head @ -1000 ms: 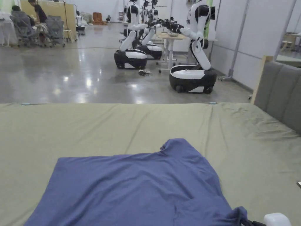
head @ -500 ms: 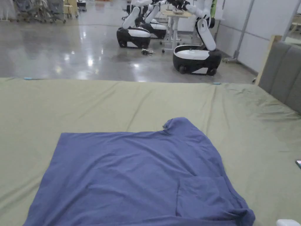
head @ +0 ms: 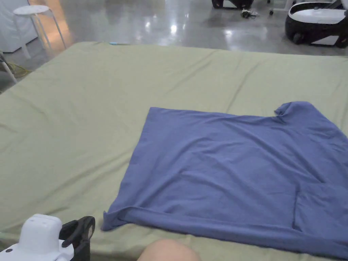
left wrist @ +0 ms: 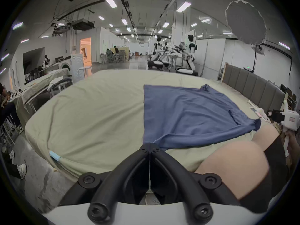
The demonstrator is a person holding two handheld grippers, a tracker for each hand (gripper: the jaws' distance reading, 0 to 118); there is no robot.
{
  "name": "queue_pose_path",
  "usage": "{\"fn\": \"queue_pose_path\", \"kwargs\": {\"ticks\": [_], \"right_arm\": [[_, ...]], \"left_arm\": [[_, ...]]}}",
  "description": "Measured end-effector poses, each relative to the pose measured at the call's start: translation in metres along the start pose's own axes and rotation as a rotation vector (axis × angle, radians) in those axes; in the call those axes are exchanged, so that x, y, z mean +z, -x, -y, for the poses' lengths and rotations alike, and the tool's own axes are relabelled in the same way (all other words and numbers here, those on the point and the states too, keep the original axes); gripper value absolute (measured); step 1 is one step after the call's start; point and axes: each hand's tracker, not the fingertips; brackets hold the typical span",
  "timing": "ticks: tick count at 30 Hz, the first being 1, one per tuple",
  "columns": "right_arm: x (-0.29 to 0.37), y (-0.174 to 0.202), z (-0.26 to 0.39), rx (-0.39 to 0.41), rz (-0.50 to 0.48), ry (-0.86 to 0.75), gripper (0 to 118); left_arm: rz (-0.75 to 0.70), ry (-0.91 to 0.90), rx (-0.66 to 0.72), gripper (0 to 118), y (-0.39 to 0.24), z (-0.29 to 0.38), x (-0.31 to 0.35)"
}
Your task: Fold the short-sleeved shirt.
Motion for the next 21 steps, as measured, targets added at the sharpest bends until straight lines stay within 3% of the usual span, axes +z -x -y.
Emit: {"fn": "queue_pose_path", "kwargs": {"ticks": [1, 2, 3, 6, 8, 9, 10, 11, 21], "right_arm": [[-0.001, 0.001, -0.004, -0.001, -0.003, -0.004, 0], [-0.002, 0.003, -0.008, 0.002, -0.006, -0.002, 0], [-0.007, 0.009, -0.008, 0.007, -0.006, 0.005, 0], [-0.007, 0.012, -0.017, 0.005, -0.024, 0.017, 0], [-0.010, 0.016, -0.014, 0.007, -0.025, 0.026, 0], [-0.010, 0.017, -0.015, 0.009, -0.023, 0.028, 0], [-0.010, 0.018, -0.016, 0.009, -0.022, 0.030, 0], [-0.013, 0.018, -0.012, 0.008, -0.022, 0.034, 0], [-0.018, 0.018, 0.000, -0.008, -0.009, 0.088, 0]], "left_arm": [[-0.005, 0.031, 0.033, 53, 0.001, 0.000, -0.009], [0.005, 0.051, 0.063, 76, 0.005, 0.000, -0.019], [0.038, 0.057, 0.092, 89, 0.008, 0.001, -0.030], [0.027, 0.067, 0.081, 92, 0.002, -0.002, -0.049], [0.041, 0.087, 0.053, 84, -0.002, -0.001, -0.058], [0.039, 0.090, 0.038, 66, -0.005, -0.001, -0.061], [0.024, 0.088, 0.017, 27, -0.009, 0.001, -0.063], [0.017, 0.086, 0.000, 9, -0.011, 0.001, -0.064], [0.006, 0.053, -0.063, 3, -0.024, -0.003, -0.047]]}}
